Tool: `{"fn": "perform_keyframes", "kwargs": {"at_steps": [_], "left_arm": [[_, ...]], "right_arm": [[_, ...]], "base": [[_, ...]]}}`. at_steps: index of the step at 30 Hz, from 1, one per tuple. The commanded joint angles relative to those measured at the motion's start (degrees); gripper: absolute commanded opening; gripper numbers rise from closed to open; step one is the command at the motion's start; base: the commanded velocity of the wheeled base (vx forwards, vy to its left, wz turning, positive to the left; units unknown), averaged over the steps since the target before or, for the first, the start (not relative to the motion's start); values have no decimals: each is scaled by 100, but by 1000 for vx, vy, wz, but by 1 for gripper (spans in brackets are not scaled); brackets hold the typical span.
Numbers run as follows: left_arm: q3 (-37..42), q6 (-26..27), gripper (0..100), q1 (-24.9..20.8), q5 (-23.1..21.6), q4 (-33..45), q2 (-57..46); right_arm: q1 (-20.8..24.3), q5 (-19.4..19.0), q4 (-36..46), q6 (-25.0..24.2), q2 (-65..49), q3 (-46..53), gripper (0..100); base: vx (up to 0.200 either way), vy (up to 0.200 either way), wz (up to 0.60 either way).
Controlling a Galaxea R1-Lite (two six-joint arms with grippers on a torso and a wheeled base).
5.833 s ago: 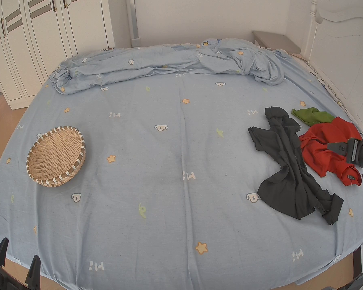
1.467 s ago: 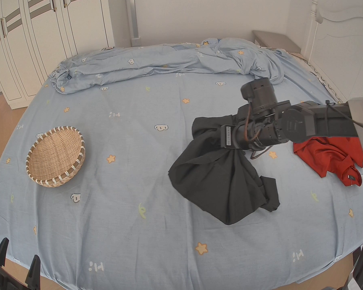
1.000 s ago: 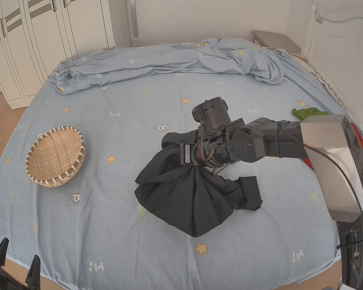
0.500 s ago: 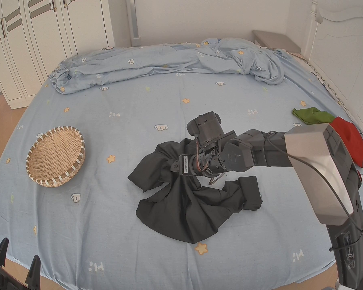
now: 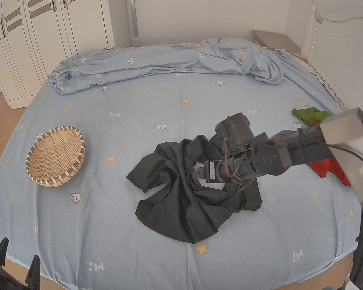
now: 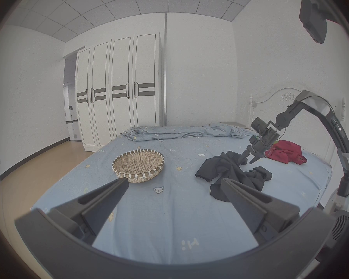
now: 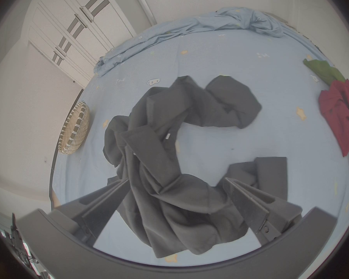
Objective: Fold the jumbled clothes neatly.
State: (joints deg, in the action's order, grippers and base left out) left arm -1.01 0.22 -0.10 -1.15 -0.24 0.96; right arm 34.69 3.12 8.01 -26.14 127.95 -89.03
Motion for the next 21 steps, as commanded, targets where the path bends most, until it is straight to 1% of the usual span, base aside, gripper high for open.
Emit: {"fn": "perform_keyframes", "kwargs": {"at_steps": [1, 2, 5, 6, 8, 10, 13, 16, 21], "left_arm": [[101, -4, 100, 1, -8, -2, -96], [101, -4, 100, 1, -8, -2, -96], [101, 48, 100, 1, -26, -37, -79], [101, 84, 100, -8, -44, -55, -17], [101, 154, 100, -43, -79, -55, 62], [101, 171, 100, -43, -105, -64, 53], [101, 101, 100, -8, -114, 7, -96], [101, -110, 100, -8, -52, 33, -96], [101, 66, 100, -8, -105, -2, -96]], "right_arm": [[-393, -198, -1117, 3, -1369, 1757, 100], [-525, -470, -1460, -14, -1668, 2293, 100], [-780, -927, -1891, -23, -2064, 2926, 100], [-921, -1173, -2102, -41, -2336, 3348, 100], [-1061, -1393, -2330, -102, -2697, 3814, 100], [-1114, -1472, -2401, -129, -2793, 3955, 100], [-1307, -1648, -2770, -234, -3145, 4491, 100], [-1439, -1666, -3148, -357, -3338, 4807, 100], [-1536, -1666, -3517, -401, -3488, 5238, 100]], "base": [[0, 0, 0], [0, 0, 0], [0, 0, 0], [0, 0, 0], [0, 0, 0], [0, 0, 0], [0, 0, 0], [0, 0, 0], [0, 0, 0]]}}
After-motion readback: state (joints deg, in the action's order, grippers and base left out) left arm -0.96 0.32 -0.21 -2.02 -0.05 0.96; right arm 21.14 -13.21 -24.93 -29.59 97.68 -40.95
